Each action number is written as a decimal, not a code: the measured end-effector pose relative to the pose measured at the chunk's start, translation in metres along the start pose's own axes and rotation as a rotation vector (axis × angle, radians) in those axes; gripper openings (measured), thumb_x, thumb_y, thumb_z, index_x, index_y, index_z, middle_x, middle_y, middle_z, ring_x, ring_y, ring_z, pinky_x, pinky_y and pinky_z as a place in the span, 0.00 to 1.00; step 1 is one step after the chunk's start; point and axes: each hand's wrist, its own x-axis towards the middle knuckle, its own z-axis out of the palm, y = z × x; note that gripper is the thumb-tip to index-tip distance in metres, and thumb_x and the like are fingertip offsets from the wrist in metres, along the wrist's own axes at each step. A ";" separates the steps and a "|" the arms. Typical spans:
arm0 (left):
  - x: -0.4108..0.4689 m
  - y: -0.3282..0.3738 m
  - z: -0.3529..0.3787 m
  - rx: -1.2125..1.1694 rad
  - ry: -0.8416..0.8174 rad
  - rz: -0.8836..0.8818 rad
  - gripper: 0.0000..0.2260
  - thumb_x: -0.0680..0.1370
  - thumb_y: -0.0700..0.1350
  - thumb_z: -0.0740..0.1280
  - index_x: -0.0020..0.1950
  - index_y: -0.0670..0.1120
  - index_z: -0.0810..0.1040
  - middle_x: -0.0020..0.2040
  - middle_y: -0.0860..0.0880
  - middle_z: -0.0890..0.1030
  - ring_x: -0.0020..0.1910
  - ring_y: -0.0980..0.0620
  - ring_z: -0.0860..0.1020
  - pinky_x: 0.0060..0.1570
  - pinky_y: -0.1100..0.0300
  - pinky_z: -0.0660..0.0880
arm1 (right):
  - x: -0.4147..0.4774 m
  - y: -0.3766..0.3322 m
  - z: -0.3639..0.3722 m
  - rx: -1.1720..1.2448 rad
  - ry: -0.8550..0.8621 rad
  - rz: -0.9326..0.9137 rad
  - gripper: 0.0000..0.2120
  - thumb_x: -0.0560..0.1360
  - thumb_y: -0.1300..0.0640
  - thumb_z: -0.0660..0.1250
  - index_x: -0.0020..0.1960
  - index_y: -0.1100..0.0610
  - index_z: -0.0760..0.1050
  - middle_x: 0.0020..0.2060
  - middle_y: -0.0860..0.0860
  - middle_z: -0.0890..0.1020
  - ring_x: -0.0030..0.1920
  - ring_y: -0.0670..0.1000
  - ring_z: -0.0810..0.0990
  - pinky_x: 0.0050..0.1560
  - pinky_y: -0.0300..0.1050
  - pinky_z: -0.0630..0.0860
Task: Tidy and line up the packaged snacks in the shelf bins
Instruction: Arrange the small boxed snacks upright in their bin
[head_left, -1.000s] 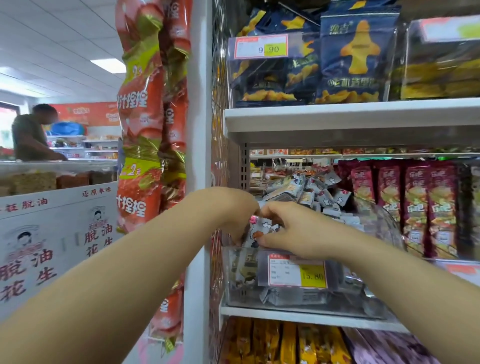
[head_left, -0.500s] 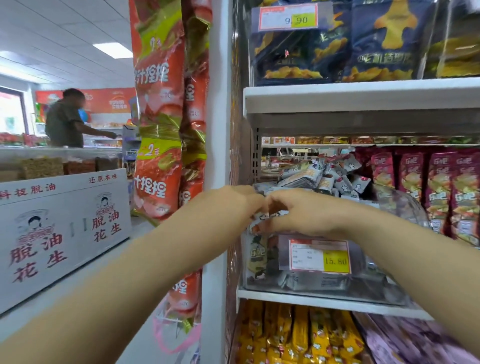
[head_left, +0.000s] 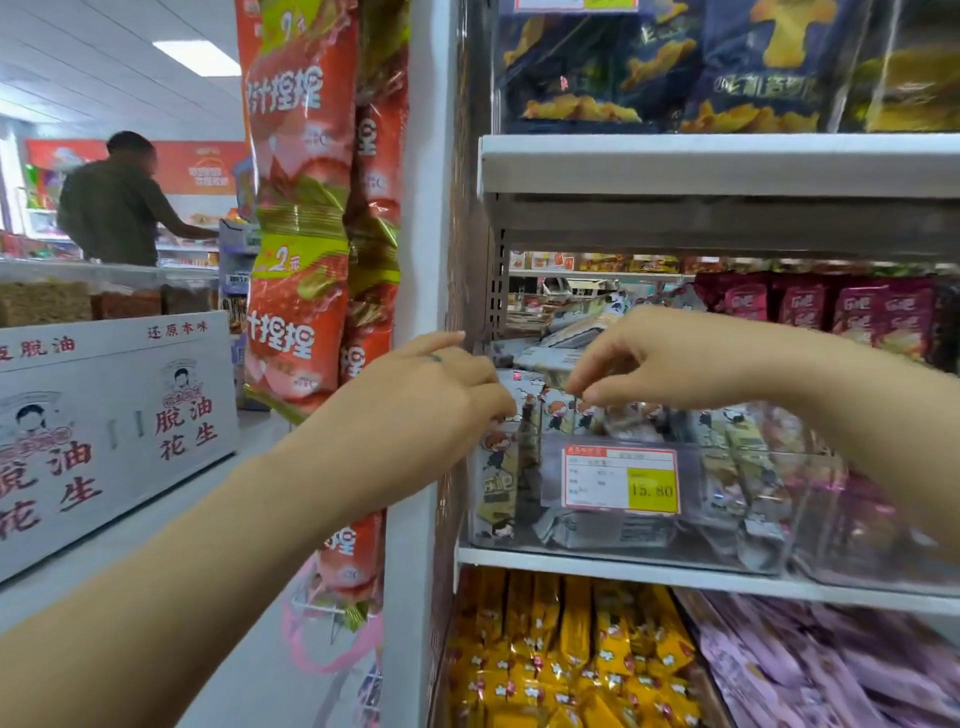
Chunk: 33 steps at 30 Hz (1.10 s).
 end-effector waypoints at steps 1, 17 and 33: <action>0.002 0.001 0.000 -0.021 0.014 -0.007 0.09 0.71 0.40 0.74 0.49 0.49 0.82 0.43 0.51 0.82 0.40 0.49 0.81 0.60 0.52 0.72 | -0.005 0.006 -0.004 -0.019 0.003 0.002 0.09 0.76 0.51 0.67 0.55 0.46 0.80 0.43 0.35 0.82 0.41 0.32 0.79 0.46 0.31 0.76; 0.050 0.019 0.006 -0.426 -0.142 -0.179 0.10 0.79 0.47 0.64 0.59 0.55 0.78 0.48 0.62 0.74 0.47 0.61 0.73 0.52 0.55 0.75 | -0.039 0.042 -0.001 0.451 -0.004 0.006 0.12 0.74 0.53 0.68 0.58 0.49 0.77 0.51 0.46 0.82 0.42 0.45 0.84 0.47 0.36 0.79; 0.077 0.040 0.010 -0.941 0.006 -0.384 0.13 0.75 0.49 0.69 0.57 0.61 0.74 0.55 0.61 0.77 0.46 0.63 0.78 0.46 0.67 0.75 | -0.060 0.058 -0.001 0.896 0.342 0.104 0.12 0.69 0.58 0.70 0.52 0.54 0.76 0.44 0.53 0.85 0.41 0.50 0.84 0.46 0.44 0.80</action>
